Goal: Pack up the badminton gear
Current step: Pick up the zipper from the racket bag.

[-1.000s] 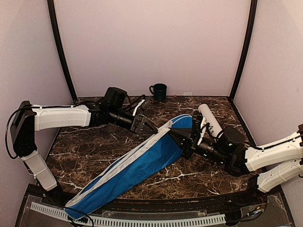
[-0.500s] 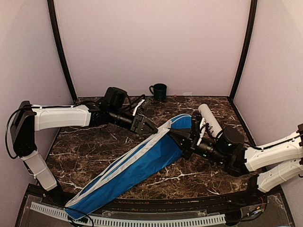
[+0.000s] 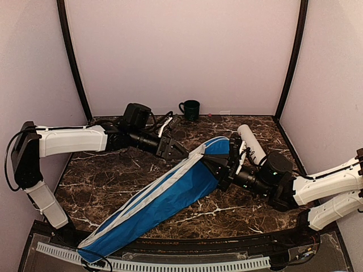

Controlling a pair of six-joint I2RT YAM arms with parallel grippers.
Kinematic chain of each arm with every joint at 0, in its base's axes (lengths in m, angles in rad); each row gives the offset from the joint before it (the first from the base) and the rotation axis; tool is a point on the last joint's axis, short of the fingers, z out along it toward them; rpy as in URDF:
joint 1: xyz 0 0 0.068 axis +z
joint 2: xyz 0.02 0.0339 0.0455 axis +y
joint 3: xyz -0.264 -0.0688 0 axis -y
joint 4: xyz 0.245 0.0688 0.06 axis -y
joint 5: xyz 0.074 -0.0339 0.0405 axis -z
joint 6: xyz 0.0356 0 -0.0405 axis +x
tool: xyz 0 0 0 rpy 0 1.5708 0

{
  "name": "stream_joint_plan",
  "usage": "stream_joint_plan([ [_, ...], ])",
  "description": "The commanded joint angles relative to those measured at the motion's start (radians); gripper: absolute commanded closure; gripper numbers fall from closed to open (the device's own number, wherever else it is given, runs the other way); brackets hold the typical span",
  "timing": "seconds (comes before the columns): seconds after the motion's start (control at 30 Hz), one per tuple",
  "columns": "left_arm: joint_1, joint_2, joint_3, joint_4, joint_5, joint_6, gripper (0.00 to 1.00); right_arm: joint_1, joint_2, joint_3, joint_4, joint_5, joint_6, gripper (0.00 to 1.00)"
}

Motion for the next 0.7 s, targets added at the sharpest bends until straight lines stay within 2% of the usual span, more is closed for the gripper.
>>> stream_joint_plan([
  [0.0, -0.002, -0.048, 0.004, 0.017, 0.008, 0.009, 0.75, 0.008, 0.005, 0.027, 0.027, -0.018, 0.006, 1.00],
  [0.1, -0.002, -0.047, 0.002, 0.015, 0.008, 0.009, 0.77, 0.007, 0.007, 0.027, 0.026, -0.017, 0.005, 1.00],
  [0.47, 0.000, -0.035, 0.006, 0.024, 0.011, -0.012, 1.00, 0.007, 0.006, 0.027, 0.013, -0.016, 0.002, 1.00],
  [0.57, 0.001, -0.034, 0.002, 0.028, 0.012, -0.020, 0.99, 0.007, 0.000, 0.023, 0.006, -0.014, 0.001, 1.00],
  [0.67, 0.004, -0.024, 0.005, 0.013, 0.006, -0.029, 0.87, 0.007, -0.008, 0.020, -0.001, -0.011, -0.003, 1.00],
])
